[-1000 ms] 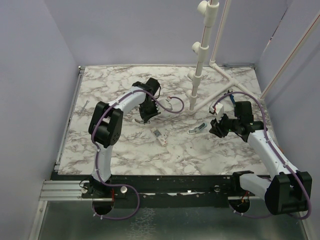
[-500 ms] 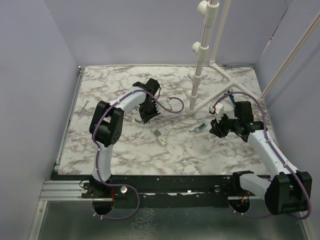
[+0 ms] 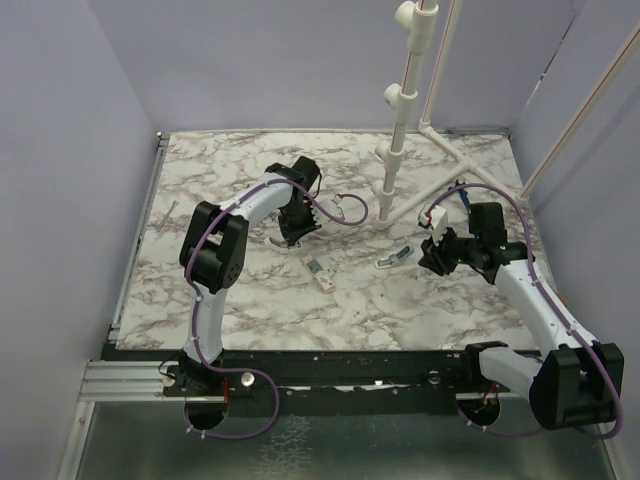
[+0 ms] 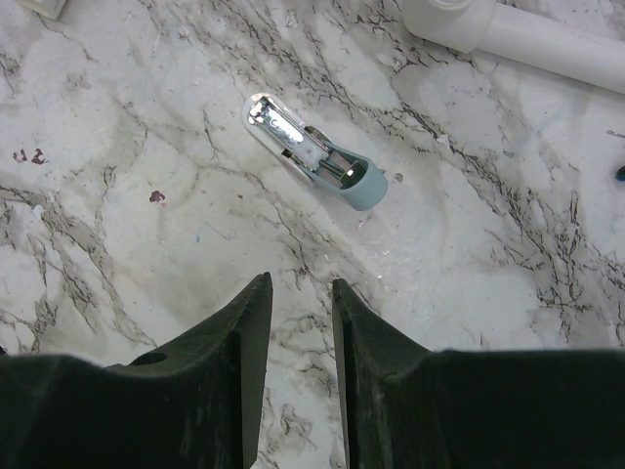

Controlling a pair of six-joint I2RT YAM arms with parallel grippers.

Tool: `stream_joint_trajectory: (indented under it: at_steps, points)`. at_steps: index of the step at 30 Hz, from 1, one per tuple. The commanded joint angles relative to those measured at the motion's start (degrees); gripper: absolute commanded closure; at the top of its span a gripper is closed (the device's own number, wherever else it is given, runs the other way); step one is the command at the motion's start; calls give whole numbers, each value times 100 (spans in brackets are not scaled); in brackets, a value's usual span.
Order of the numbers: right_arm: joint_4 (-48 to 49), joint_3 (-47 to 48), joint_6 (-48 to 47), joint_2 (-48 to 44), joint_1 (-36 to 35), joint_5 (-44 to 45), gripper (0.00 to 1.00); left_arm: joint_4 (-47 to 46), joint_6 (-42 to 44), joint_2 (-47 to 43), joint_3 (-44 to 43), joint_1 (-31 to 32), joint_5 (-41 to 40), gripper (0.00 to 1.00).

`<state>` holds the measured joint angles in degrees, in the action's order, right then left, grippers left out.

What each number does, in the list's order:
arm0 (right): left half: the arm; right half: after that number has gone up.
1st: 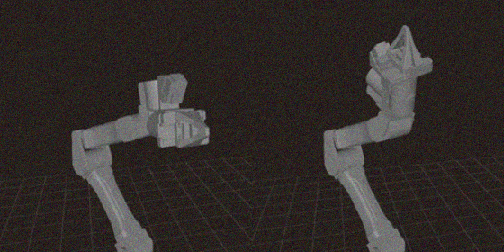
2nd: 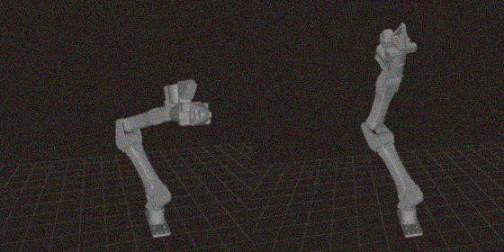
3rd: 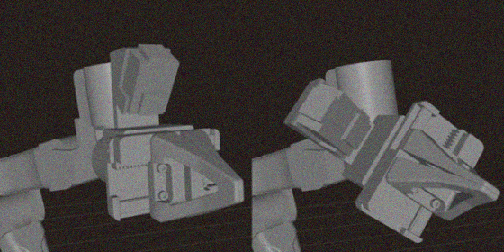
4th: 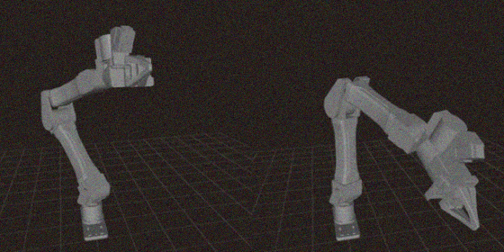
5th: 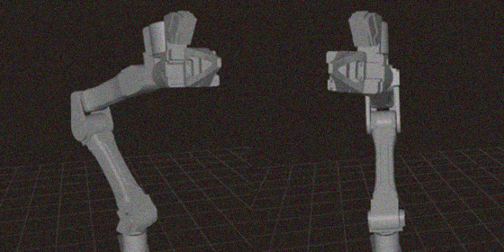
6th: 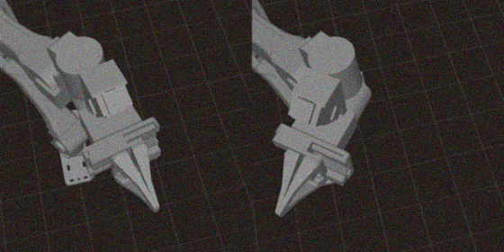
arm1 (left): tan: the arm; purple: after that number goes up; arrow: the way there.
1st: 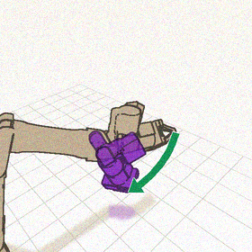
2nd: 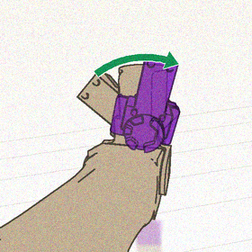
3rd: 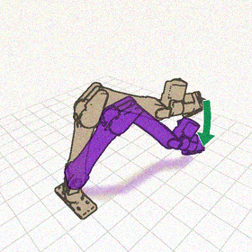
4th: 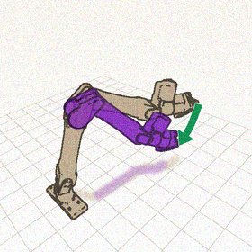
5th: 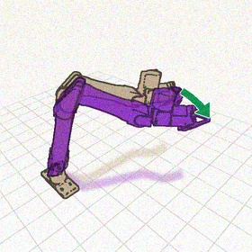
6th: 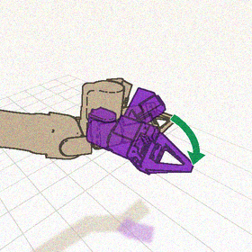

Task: Load the staples into the stapler
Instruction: Install the staple into the stapler.

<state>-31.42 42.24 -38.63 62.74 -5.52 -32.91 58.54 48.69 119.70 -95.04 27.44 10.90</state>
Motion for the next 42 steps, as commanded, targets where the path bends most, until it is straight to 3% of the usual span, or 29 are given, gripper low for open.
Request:
stream_joint_trajectory:
  at_steps: [1,42]
  points:
    - [-130,60,-55,32,33,-134,65,130,15,106,-134,-28,81,93]
    - [-143,83,-61,99,33,-167,65,361,6,-71,-208,-28,315,95]
